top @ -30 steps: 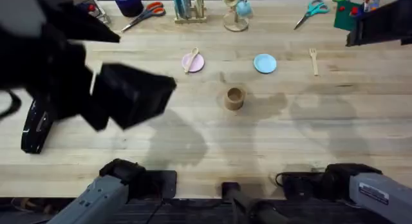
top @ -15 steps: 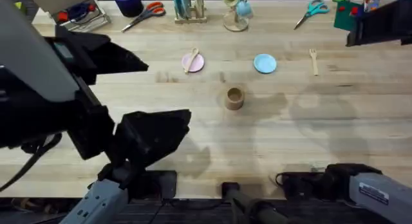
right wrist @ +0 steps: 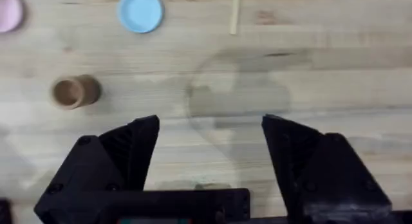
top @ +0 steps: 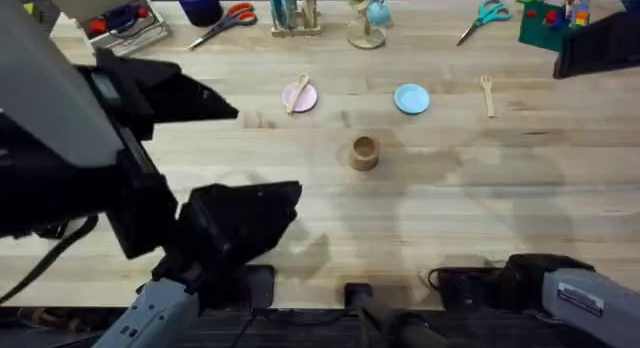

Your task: Pick up a utensil and set it on the pink plate, then put the other utensil in the container.

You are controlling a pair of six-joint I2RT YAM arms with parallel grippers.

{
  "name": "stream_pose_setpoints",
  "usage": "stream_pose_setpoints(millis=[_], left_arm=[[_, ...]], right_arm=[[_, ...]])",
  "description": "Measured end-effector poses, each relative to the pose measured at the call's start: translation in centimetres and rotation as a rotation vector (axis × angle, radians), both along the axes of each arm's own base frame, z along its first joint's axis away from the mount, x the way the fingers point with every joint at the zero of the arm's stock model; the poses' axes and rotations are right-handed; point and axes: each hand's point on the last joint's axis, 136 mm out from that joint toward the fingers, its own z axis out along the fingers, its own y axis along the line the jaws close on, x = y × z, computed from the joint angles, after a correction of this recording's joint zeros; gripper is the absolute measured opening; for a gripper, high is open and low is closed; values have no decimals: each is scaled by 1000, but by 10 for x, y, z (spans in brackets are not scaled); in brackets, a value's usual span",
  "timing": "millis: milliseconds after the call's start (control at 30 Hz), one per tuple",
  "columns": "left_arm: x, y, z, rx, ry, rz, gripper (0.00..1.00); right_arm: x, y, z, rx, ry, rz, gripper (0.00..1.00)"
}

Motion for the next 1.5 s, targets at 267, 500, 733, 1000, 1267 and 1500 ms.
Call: stream_pose_setpoints(millis=[267, 500, 733, 1000, 1267, 1500], left_arm=[[-8, 2, -8, 14, 50, 0, 992], [-8, 2, -8, 14, 50, 0, 993], [-8, 2, -8, 14, 50, 0, 993], [-8, 2, -8, 14, 50, 0, 992], [-8, 2, -8, 14, 49, 0, 993], [-8, 2, -8, 14, 49, 0, 993]], right_arm=[[36, -32, -46, 6, 97, -114, 995], [86, -53, -89, 17, 164, -153, 996], [124, -60, -140, 39, 233, -171, 995], [156, -66, -175, 40, 230, -174, 995], [173, -69, -199, 40, 234, -174, 995], [181, -71, -226, 44, 266, -174, 995]])
